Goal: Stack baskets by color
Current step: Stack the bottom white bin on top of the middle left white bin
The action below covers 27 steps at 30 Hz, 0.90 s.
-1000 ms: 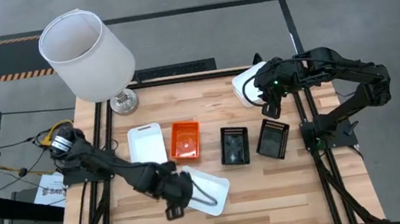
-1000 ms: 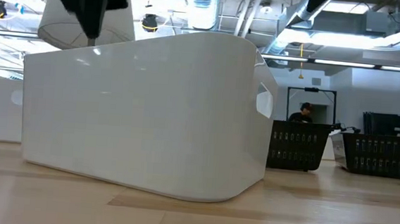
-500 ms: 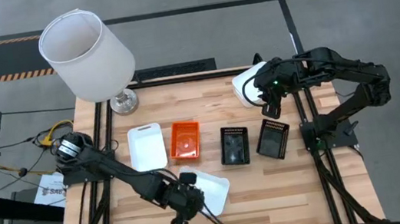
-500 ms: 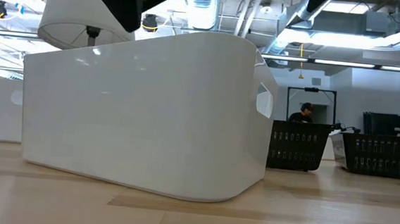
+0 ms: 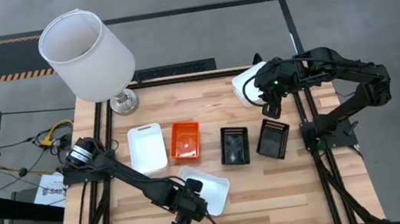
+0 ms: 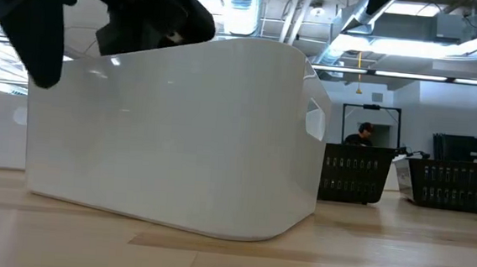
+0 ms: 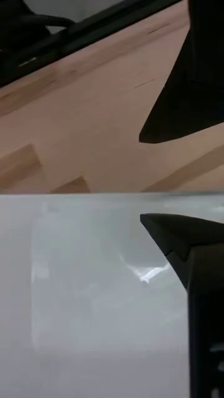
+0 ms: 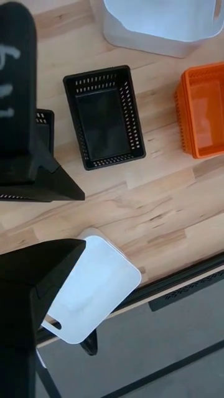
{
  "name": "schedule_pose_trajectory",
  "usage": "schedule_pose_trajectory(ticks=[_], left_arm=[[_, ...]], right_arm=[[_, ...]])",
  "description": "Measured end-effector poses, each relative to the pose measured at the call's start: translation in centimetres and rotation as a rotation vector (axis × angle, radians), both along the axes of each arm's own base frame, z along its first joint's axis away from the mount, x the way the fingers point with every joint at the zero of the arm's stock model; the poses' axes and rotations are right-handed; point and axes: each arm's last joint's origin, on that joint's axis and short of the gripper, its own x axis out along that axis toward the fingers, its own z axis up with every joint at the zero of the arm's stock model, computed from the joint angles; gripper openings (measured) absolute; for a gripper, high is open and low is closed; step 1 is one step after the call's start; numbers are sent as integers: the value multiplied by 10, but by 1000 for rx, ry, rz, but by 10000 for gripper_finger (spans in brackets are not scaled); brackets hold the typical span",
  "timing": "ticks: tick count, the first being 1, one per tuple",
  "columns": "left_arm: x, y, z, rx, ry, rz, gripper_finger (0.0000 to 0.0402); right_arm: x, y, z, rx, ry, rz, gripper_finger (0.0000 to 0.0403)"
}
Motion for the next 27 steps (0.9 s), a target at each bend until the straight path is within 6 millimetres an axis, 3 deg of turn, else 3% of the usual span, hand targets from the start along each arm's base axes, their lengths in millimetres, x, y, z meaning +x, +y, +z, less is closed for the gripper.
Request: schedule_pose_trajectory(ticks=[3, 10, 13, 20, 27], left_arm=[[2, 2, -1, 13, -36, -5, 151], [1, 10, -23, -65, -30, -39, 16], [2, 12, -22, -55, -42, -71, 4], [5, 18, 25, 48, -26, -158, 0], [-12, 39, 80, 171, 54, -201, 0]], right_arm=[[0, 0, 0, 7, -3, -13, 134], [-1, 0, -1, 17, 0, -26, 134], [-1, 0, -1, 18, 0, -27, 134], [-1, 0, -1, 18, 1, -27, 134], [-1, 0, 0, 17, 0, -27, 132]])
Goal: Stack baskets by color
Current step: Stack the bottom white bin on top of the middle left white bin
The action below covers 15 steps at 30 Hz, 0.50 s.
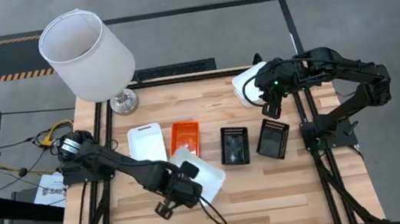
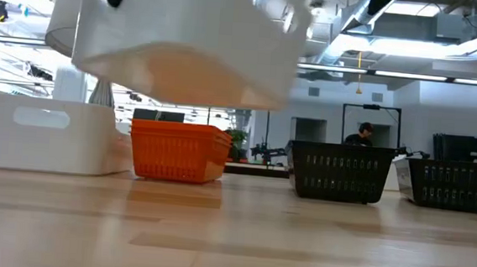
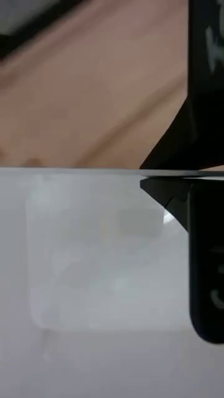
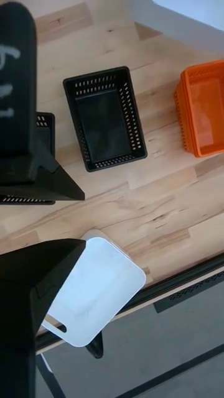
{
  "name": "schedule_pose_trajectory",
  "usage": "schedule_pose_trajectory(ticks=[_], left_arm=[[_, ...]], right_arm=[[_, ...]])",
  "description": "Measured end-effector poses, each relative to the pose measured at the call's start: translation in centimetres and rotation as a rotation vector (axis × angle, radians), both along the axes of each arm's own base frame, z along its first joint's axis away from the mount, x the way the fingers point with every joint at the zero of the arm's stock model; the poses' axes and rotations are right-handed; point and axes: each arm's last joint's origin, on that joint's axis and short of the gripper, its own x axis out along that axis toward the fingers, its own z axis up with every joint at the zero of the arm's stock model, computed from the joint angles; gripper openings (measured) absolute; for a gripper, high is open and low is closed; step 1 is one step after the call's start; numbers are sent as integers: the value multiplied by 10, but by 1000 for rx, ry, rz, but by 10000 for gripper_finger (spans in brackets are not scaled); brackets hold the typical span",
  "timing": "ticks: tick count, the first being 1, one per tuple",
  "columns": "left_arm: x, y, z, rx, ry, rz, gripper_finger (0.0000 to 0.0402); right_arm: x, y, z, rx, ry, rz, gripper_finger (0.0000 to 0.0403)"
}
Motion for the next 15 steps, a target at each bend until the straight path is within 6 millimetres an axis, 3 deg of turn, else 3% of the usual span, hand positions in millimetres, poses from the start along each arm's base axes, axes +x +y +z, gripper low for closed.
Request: schedule_pose_trajectory(ticks=[10, 15], left_arm=[[-29, 58, 39, 329, 138, -172, 0], [-44, 90, 58, 370, 176, -164, 0]], right_arm=[[2, 0, 1, -5, -28, -2, 132], [5, -1, 3, -9, -64, -2, 133]])
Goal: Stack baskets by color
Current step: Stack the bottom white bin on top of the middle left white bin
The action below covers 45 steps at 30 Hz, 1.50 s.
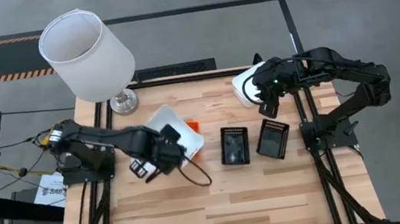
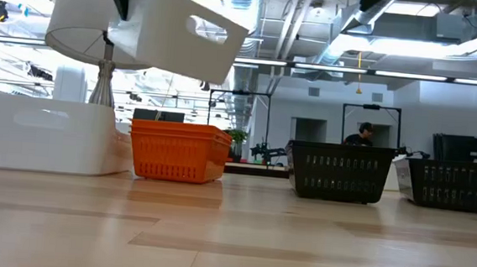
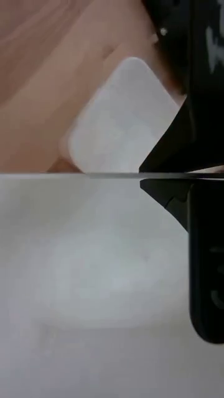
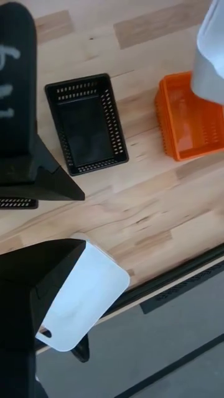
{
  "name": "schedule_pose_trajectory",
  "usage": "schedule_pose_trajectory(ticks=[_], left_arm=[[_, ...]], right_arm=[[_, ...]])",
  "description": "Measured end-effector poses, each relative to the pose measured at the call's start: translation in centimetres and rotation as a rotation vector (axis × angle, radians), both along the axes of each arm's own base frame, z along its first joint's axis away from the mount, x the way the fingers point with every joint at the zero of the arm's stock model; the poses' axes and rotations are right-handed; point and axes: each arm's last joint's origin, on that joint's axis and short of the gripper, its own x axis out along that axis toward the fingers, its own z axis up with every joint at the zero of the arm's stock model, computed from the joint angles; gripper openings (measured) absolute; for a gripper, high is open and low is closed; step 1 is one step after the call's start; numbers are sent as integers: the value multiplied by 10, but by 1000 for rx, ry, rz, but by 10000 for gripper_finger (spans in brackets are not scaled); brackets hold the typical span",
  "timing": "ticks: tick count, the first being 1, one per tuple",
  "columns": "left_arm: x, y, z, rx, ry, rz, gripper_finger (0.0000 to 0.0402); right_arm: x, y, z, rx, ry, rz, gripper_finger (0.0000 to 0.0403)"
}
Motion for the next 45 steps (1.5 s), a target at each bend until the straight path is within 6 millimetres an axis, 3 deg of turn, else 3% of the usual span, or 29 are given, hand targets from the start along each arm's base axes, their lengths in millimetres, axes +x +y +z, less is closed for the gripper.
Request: schedule_pose_trajectory(ticks=[5, 12, 21, 31, 41, 45], left_arm=[[-10, 19, 10, -14, -23, 16, 0], [-28, 25, 23, -13, -25, -186, 0], [-55, 41, 38, -102, -74, -271, 0], [-125, 53, 5, -80, -8, -345, 0], [-151, 56, -31, -35, 66, -495, 0], [-154, 57, -44, -18, 15, -525, 0]], right_arm=[[0, -2, 0, 0, -6, -12, 134], [-1, -10, 0, 22, -21, -90, 132], [-3, -21, 0, 21, -25, -140, 132], [-4, -40, 3, 12, -83, -229, 129], [-7, -56, 2, 36, -105, -348, 129], [-8, -58, 3, 37, -107, -361, 129]])
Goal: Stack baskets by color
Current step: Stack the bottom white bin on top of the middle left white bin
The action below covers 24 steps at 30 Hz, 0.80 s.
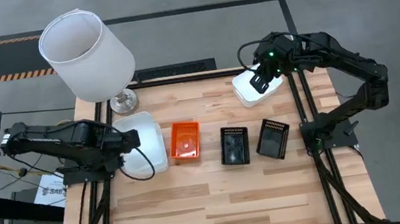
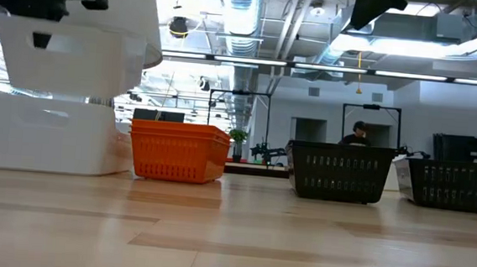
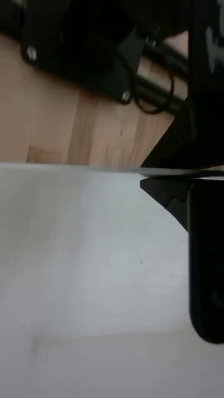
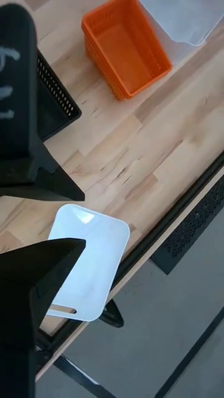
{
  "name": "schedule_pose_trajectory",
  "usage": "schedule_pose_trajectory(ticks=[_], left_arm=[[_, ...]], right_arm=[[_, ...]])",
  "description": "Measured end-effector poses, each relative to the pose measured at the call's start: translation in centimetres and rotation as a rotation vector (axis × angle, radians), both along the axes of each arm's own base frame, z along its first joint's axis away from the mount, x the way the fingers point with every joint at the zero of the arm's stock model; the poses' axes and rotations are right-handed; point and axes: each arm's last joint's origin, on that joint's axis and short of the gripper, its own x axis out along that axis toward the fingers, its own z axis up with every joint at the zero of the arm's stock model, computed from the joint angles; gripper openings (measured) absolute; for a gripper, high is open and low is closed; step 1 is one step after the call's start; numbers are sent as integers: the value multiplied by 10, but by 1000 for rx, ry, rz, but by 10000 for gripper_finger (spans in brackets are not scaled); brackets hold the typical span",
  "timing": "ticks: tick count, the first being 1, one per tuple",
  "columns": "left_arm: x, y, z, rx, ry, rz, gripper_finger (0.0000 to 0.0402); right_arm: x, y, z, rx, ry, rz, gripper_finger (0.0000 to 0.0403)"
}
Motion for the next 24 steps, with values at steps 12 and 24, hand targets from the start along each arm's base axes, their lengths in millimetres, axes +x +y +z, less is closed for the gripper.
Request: schedule_pose_trajectory(ticks=[12, 24], left_arm=[[1, 4, -7, -103, -33, 21, 0], [3, 7, -7, -197, -30, 38, 0]], right_arm=[[-4, -9, 0, -1, 1, -44, 129], [-5, -11, 0, -7, 9, -38, 129]])
